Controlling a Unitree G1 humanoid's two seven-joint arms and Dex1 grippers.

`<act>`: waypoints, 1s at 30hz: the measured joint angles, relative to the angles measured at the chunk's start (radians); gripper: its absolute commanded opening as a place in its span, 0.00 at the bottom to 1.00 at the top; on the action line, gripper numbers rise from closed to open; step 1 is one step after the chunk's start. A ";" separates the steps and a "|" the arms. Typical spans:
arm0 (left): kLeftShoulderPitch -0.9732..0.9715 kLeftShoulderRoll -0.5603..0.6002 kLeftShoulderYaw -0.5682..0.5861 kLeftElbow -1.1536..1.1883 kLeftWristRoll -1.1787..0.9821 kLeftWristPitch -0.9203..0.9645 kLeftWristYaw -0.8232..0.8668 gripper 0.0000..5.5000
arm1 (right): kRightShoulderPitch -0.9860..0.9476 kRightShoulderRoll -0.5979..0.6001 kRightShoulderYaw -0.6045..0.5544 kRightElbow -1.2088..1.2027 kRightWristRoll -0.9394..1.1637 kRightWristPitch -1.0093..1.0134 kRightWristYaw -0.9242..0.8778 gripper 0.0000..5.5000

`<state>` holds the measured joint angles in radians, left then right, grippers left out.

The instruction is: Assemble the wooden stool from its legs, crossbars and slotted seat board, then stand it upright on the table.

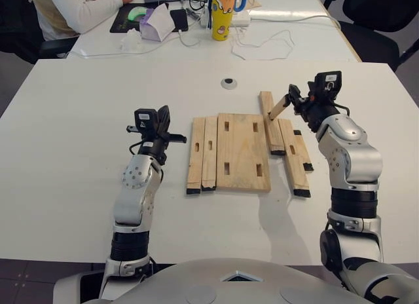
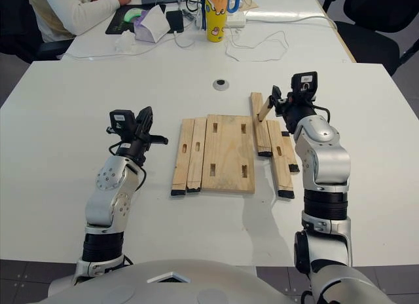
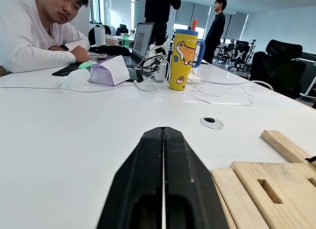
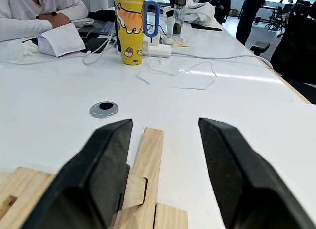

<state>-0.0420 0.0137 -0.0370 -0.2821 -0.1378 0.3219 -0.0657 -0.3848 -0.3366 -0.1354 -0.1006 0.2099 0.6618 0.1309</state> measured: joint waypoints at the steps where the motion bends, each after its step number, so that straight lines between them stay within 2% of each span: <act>1: 0.000 0.000 0.000 0.000 0.000 0.001 -0.002 0.00 | -0.003 0.006 -0.001 0.016 -0.002 -0.023 0.000 0.45; 7: -0.002 0.001 0.000 0.001 -0.001 0.003 -0.012 0.00 | -0.003 0.082 -0.058 0.002 0.003 -0.317 -0.020 0.45; 11: -0.002 0.001 -0.001 0.002 -0.001 0.004 -0.013 0.00 | 0.001 0.087 -0.055 -0.069 0.009 -0.408 0.007 0.45; 20: -0.002 0.001 0.002 0.000 -0.001 0.007 -0.014 0.00 | 0.236 0.067 -0.043 -0.178 0.056 -0.211 0.064 0.45; 30: -0.002 0.001 -0.001 0.001 0.000 0.007 -0.015 0.00 | 0.225 0.059 -0.009 -0.111 0.023 -0.181 0.064 0.45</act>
<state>-0.0439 0.0150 -0.0383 -0.2809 -0.1382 0.3291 -0.0806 -0.1602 -0.2774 -0.1445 -0.2113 0.2329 0.4810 0.1948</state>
